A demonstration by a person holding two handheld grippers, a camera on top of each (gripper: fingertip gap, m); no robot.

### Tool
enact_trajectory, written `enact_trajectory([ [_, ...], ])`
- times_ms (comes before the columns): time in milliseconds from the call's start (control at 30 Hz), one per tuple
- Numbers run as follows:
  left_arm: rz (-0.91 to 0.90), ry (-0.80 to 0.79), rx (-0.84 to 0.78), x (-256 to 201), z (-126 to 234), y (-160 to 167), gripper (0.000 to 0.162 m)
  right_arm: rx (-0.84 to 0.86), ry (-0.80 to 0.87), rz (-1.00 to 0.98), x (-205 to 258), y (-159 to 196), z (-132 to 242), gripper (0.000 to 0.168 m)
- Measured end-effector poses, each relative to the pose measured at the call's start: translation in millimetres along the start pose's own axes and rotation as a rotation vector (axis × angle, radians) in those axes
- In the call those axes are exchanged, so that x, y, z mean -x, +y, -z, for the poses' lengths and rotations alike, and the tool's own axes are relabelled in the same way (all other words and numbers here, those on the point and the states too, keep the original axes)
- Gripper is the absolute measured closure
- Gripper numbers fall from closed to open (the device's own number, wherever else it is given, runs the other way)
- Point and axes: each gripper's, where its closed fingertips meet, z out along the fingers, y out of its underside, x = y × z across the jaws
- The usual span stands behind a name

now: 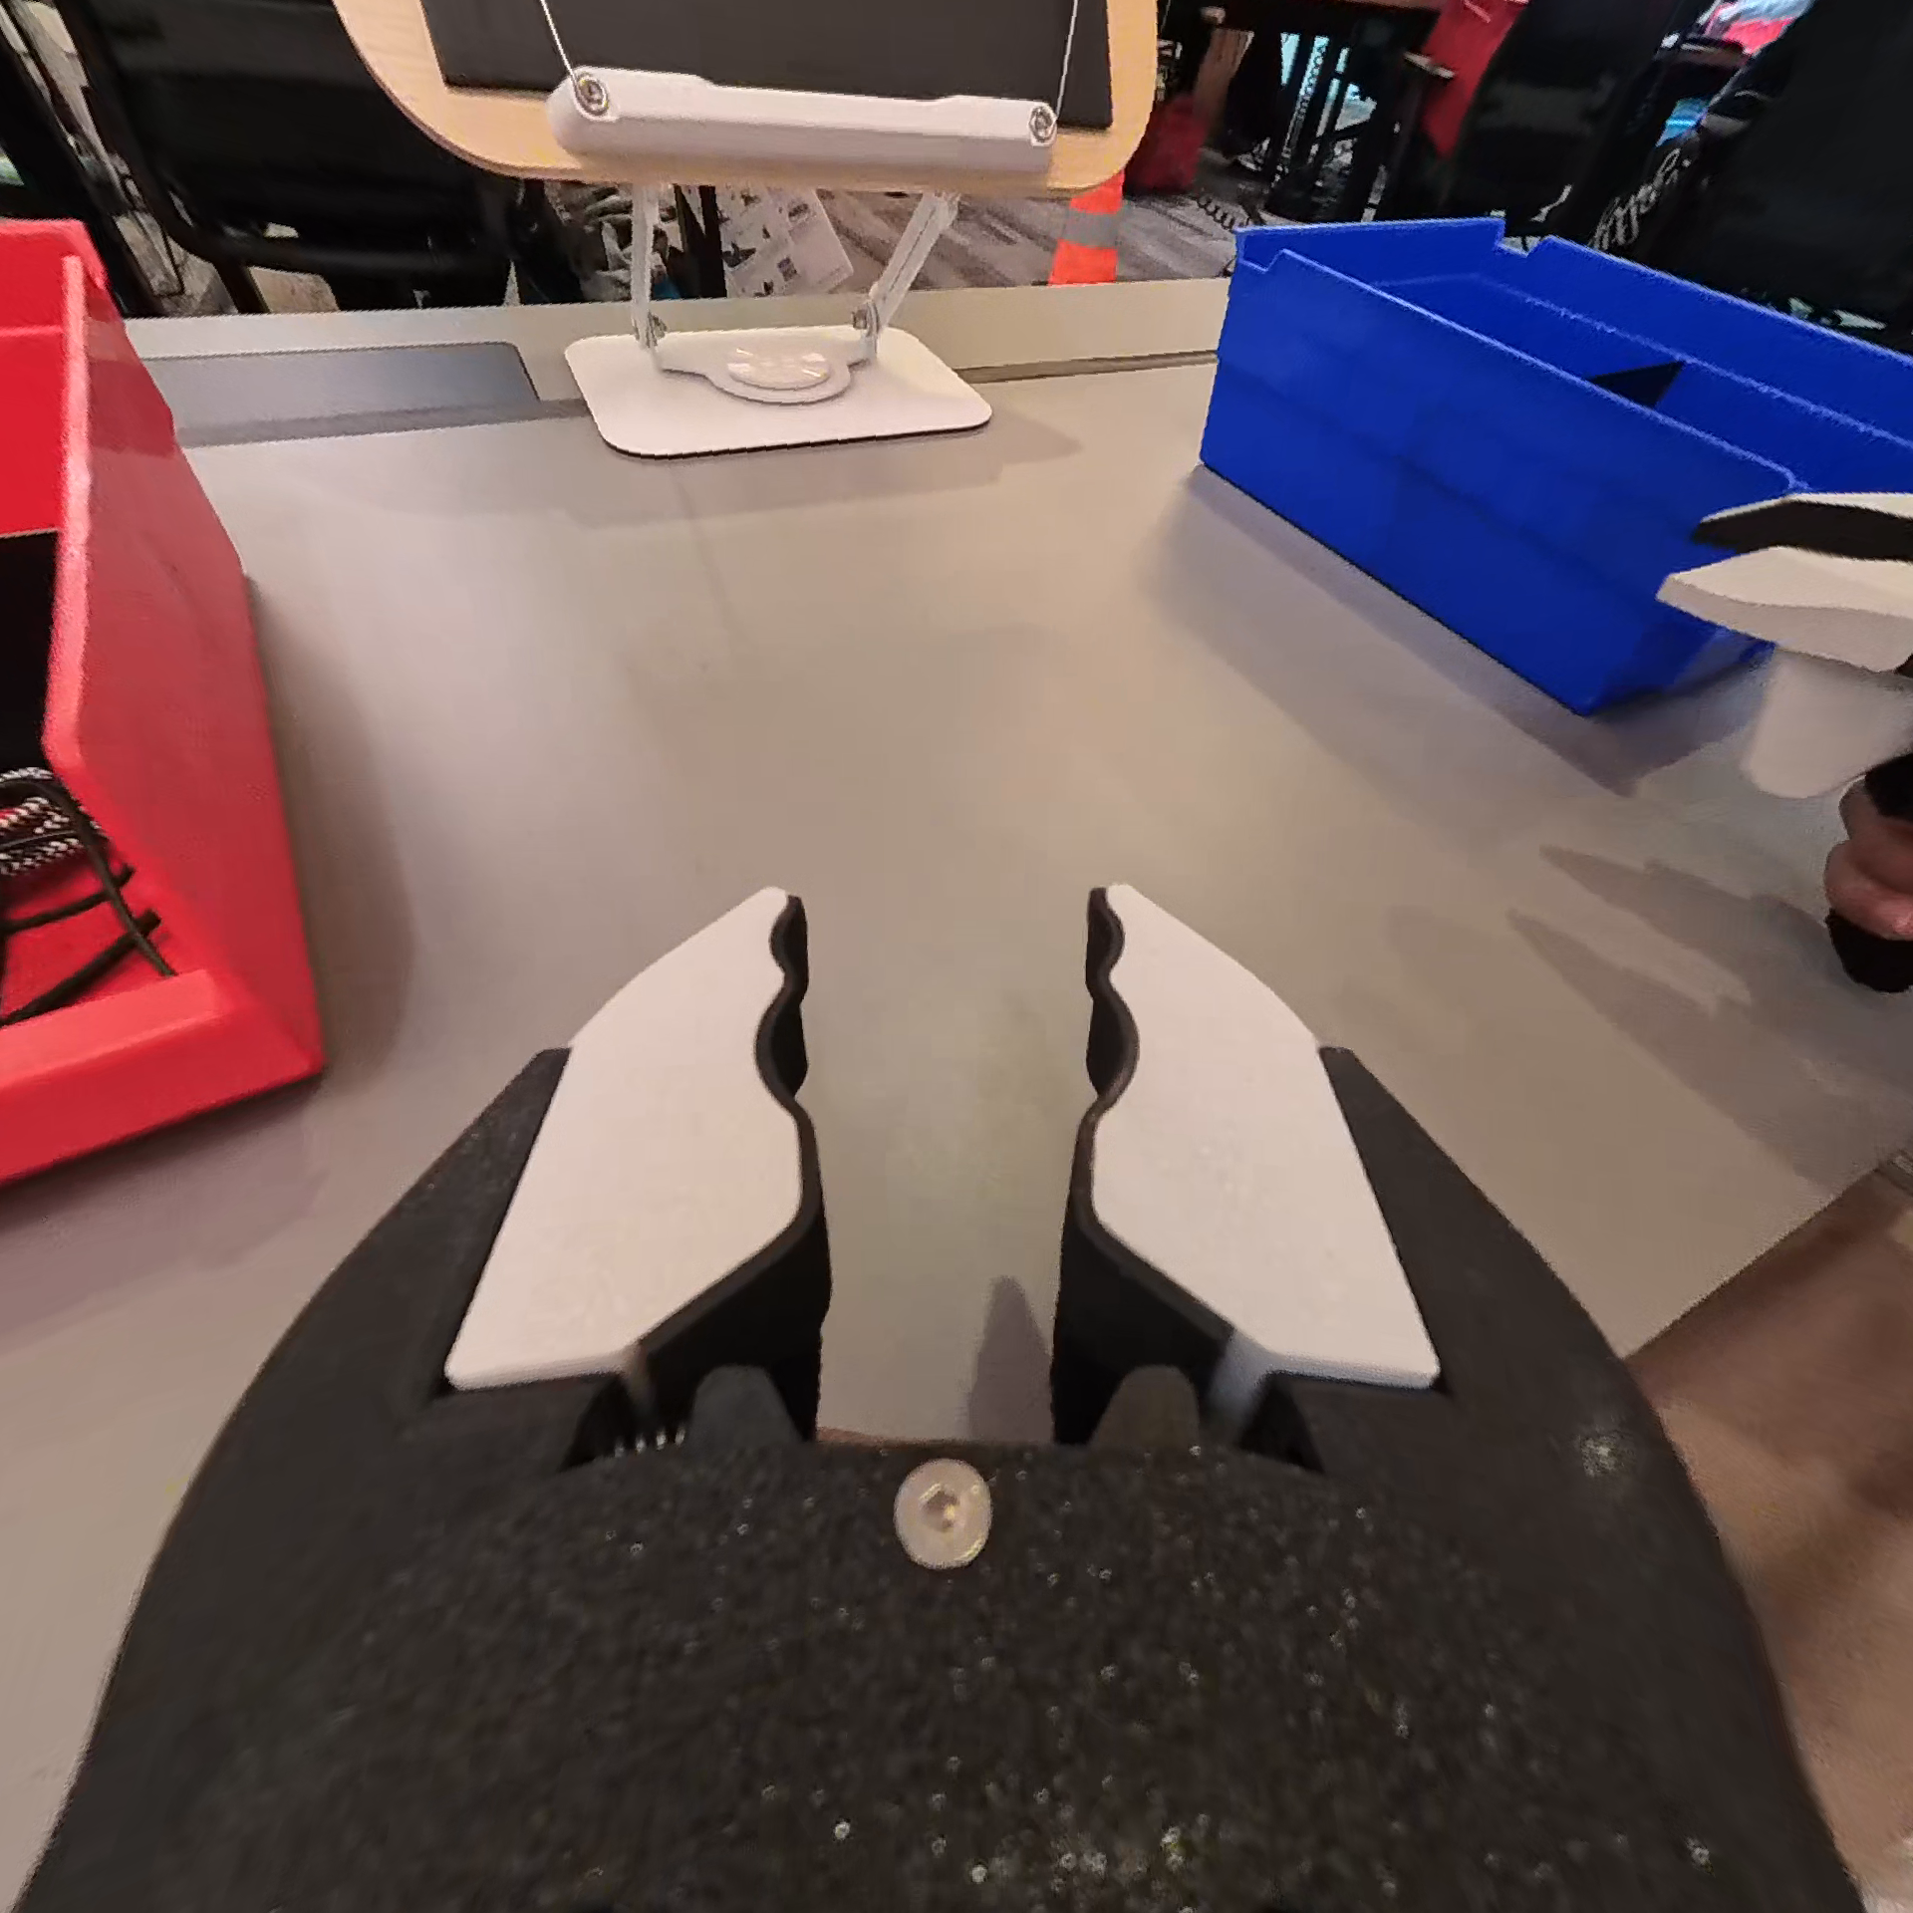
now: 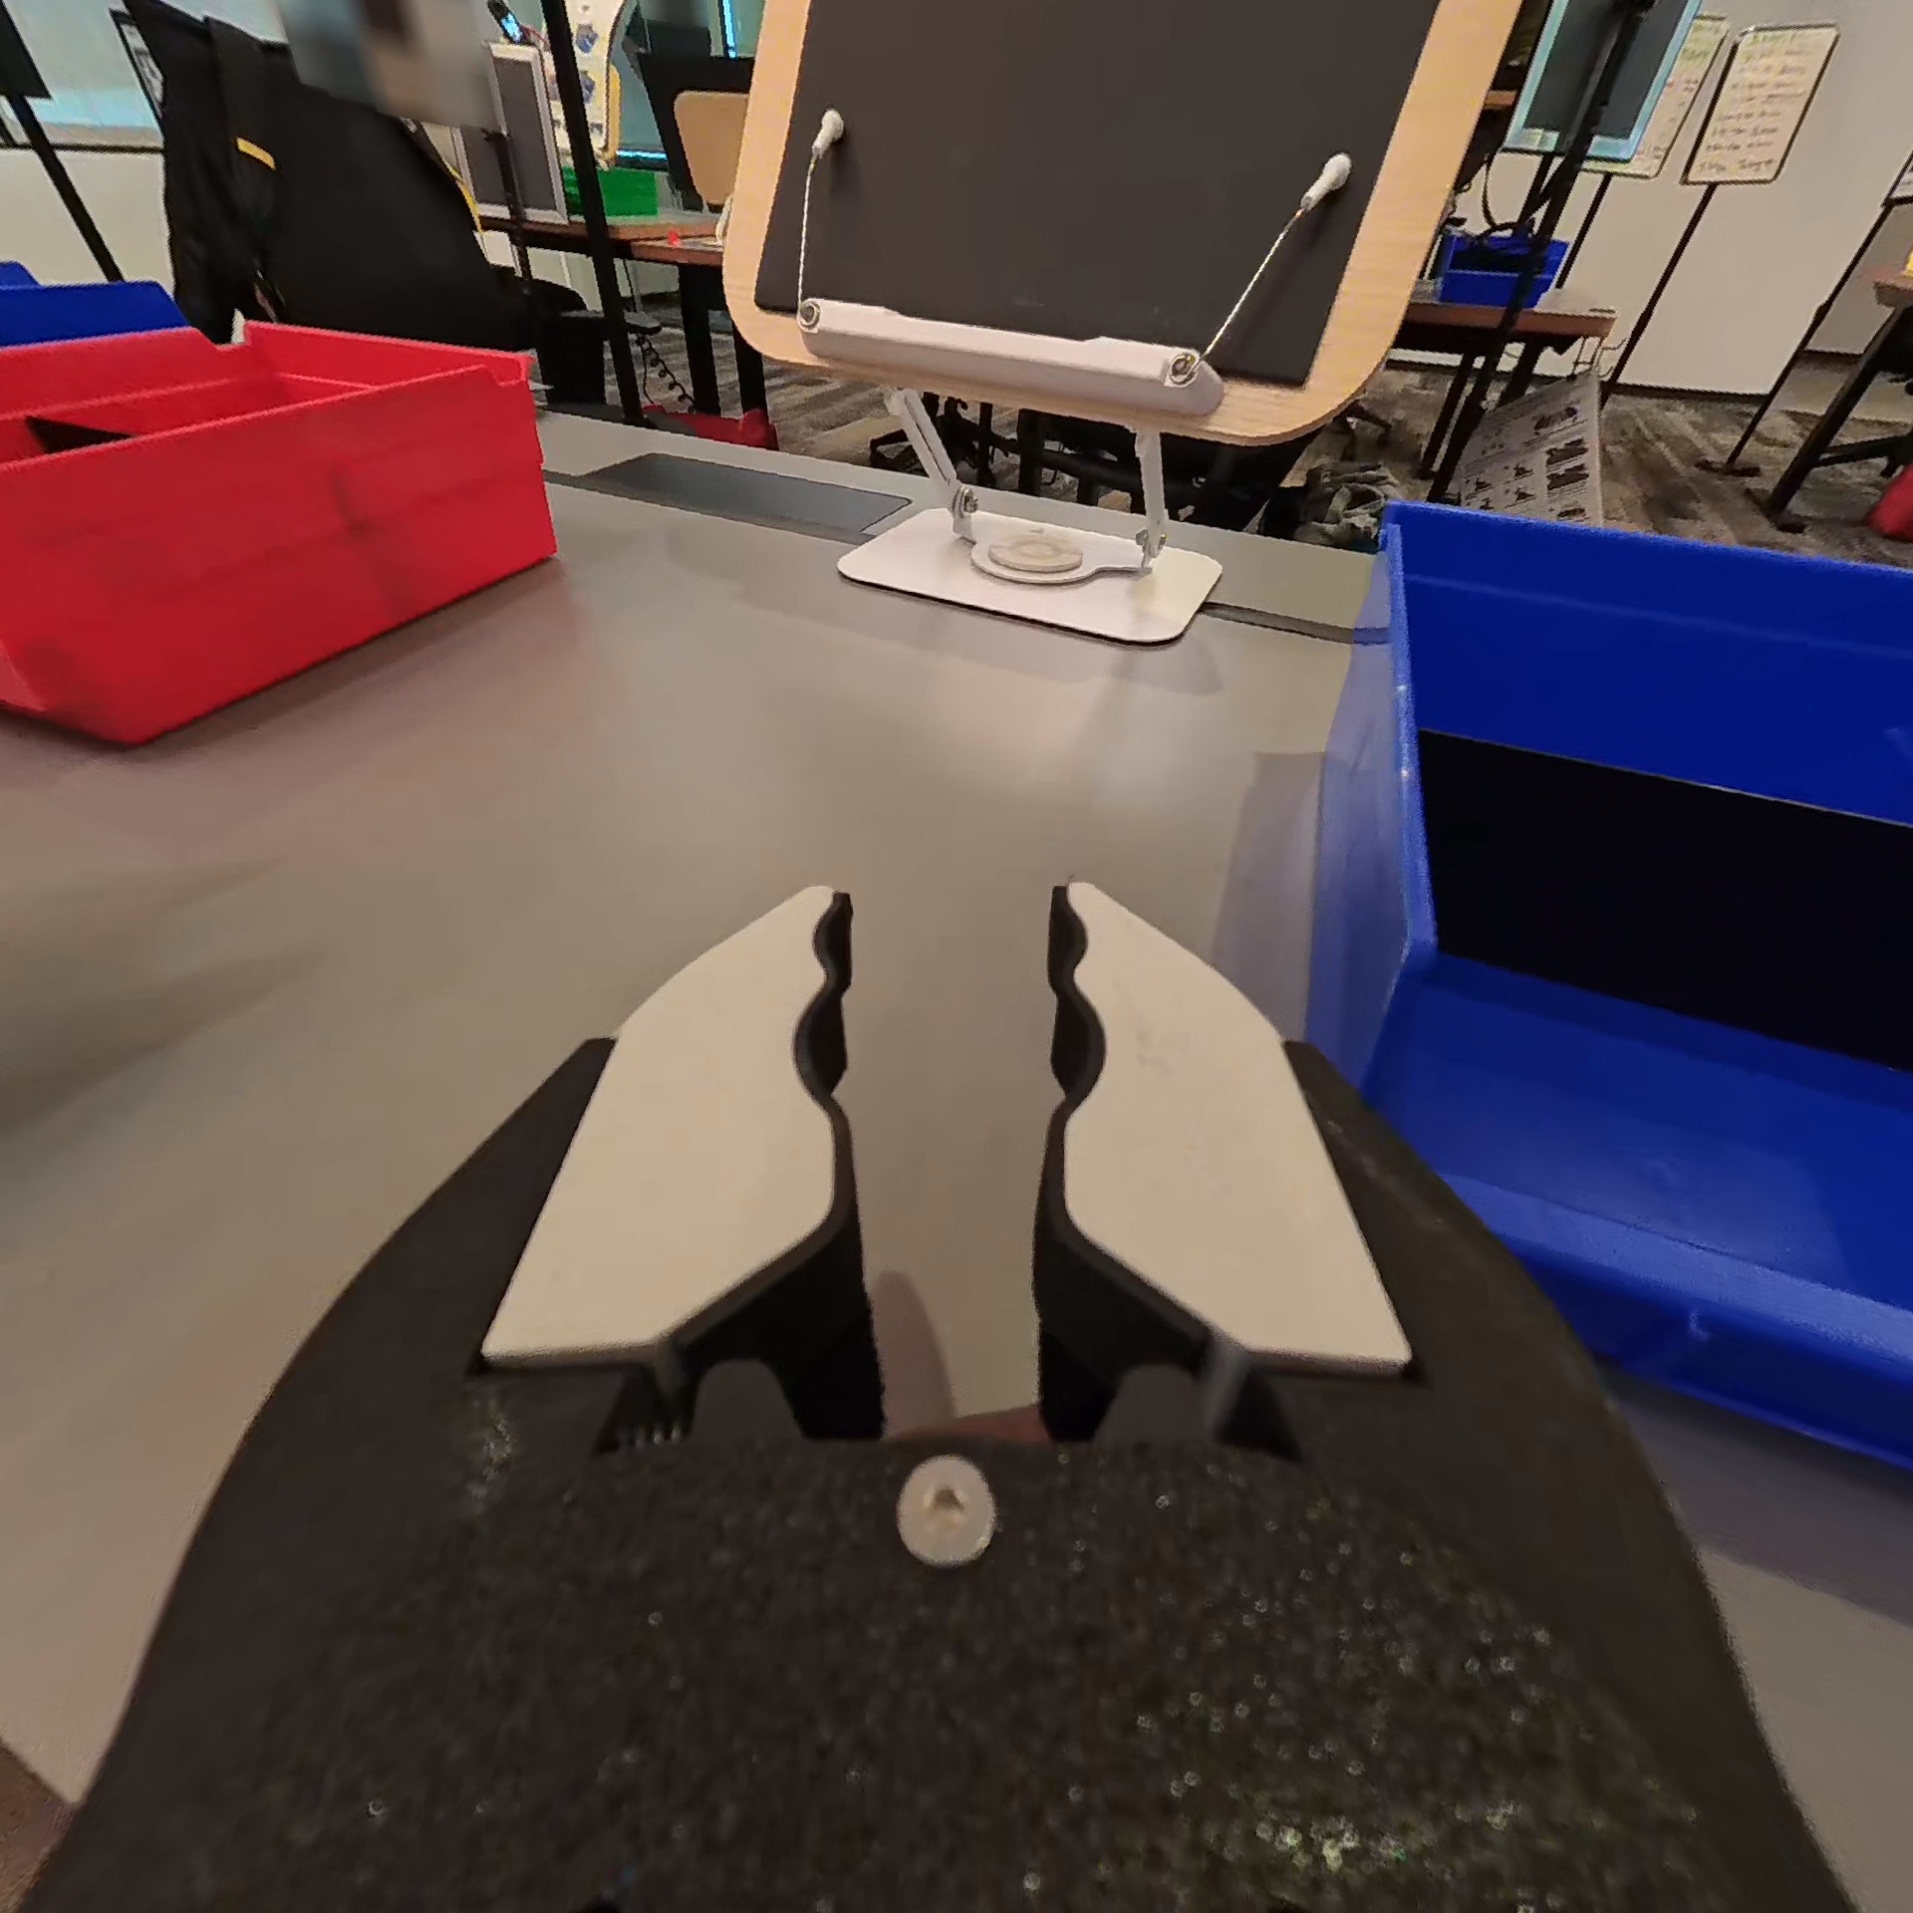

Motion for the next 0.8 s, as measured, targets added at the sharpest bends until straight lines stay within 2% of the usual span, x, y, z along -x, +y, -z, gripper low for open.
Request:
enact_trajectory([
  [167, -0.015, 0.007, -0.013, -2, 4, -2, 0.111, 0.009, -0.014, -0.025, 0, 1, -1, 0.134],
  [300, 0.040, 0.050, 0.011, -3, 7, -1, 0.112, 0.026, -0.032, -0.031, 5, 3, -1, 0.136],
  [367, 0.108, 0.120, -0.016, -4, 19, -21, 0.113, 0.021, -0.038, -0.023, 8, 2, -1, 0.137],
  [433, 0.096, 0.206, -0.008, 5, 34, -51, 0.112, 0.033, -0.043, 0.001, 11, 4, -3, 0.137],
  [467, 0.064, 0.221, 0.063, 17, 36, -60, 0.112, 0.045, -0.043, 0.023, 12, 6, -3, 0.137],
  [567, -0.101, 0.211, 0.409, 75, 33, -73, 0.096, 0.043, -0.048, 0.051, 15, 6, -3, 0.138],
  [600, -0.183, 0.201, 0.457, 98, 26, -83, 0.092, 0.043, -0.061, 0.037, 18, 6, -3, 0.138],
  [700, -0.392, 0.102, 0.562, 187, -16, -104, 0.111, 0.064, -0.100, -0.007, 24, 8, -6, 0.138],
  [733, -0.411, 0.092, 0.653, 215, -32, -99, 0.111, 0.070, -0.105, -0.008, 25, 9, -7, 0.138],
  [800, -0.313, 0.100, 0.833, 259, -63, -81, 0.112, 0.071, -0.101, 0.012, 25, 10, -7, 0.137],
])
